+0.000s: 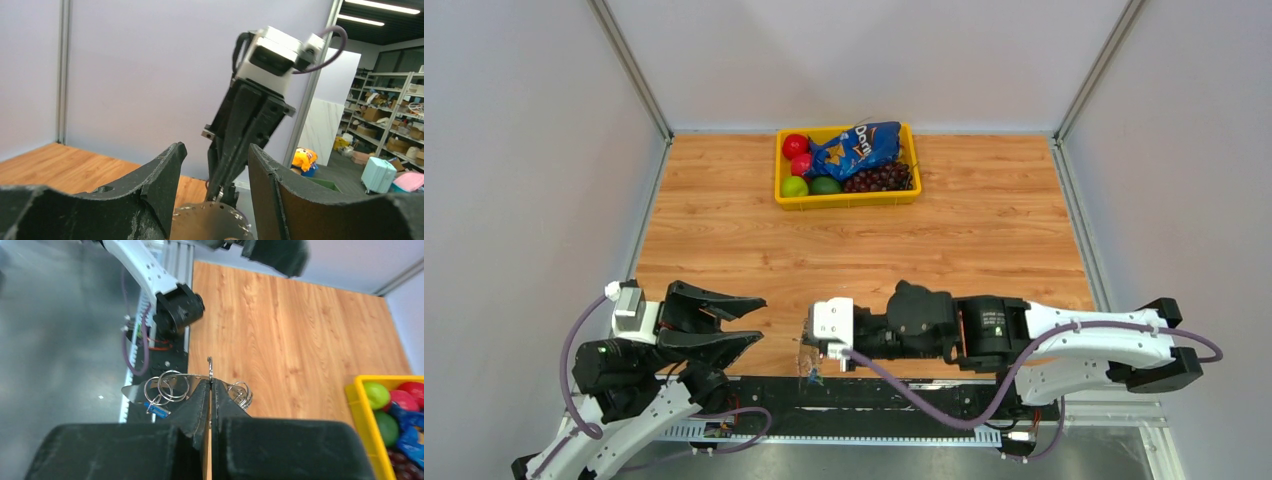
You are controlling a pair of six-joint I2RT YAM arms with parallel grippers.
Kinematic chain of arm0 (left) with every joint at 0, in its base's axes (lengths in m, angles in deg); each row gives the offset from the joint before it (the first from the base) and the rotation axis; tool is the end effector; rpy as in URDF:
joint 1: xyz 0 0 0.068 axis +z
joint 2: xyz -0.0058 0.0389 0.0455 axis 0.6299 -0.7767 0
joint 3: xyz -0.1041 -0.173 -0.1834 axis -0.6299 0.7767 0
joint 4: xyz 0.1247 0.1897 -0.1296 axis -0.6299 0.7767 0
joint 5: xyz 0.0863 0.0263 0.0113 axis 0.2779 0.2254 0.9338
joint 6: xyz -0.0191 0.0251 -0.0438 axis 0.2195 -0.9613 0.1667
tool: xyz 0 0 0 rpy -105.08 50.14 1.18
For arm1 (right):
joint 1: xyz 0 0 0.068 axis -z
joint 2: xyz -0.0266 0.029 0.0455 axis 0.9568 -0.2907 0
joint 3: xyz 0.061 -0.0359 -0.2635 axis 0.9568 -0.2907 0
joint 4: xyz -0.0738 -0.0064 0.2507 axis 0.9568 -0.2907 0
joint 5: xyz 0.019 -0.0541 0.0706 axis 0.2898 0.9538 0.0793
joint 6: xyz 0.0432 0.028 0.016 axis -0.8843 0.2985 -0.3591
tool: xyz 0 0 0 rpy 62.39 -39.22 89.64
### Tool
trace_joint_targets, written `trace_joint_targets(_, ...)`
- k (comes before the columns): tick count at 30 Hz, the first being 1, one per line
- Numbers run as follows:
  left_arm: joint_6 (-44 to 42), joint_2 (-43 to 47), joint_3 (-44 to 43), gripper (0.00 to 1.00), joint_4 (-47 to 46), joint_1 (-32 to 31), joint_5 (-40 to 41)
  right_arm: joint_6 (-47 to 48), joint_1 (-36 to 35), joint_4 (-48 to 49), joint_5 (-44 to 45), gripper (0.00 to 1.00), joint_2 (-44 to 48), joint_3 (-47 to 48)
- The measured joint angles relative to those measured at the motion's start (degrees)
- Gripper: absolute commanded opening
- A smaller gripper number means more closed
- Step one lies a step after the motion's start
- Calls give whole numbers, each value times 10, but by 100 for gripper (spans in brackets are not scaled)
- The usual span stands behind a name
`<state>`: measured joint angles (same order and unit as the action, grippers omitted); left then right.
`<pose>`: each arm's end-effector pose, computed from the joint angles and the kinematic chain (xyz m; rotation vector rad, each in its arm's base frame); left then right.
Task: Put the keys on the keyring
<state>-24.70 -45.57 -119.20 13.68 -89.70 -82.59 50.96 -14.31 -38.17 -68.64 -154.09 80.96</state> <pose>0.0062 -0.0272 0.3592 0.5144 0.9095 -1.4965 0.0118 0.2564 0.4253 -1.5066 1.2548 0.8761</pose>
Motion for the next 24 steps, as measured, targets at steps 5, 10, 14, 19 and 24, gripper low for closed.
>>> trace_joint_targets(5, -4, -1, 0, 59, 12, 0, 3, 83, -73, 11, 144, 0, -6, -40)
trace_joint_targets(10, -10, -4, 0, 60, 18, 0, 6, 179, -120, 58, 278, 0, -10, -109)
trace_joint_targets(14, -14, -4, 0, 60, 24, 0, 9, 247, -147, 108, 345, 0, -12, -146)
trace_joint_targets(19, -17, -4, 0, 59, 26, 0, 11, 318, -172, 185, 388, 0, 3, -183)
trace_joint_targets(24, -19, -4, 0, 59, 29, 0, 14, 388, -184, 262, 409, 0, 29, -227)
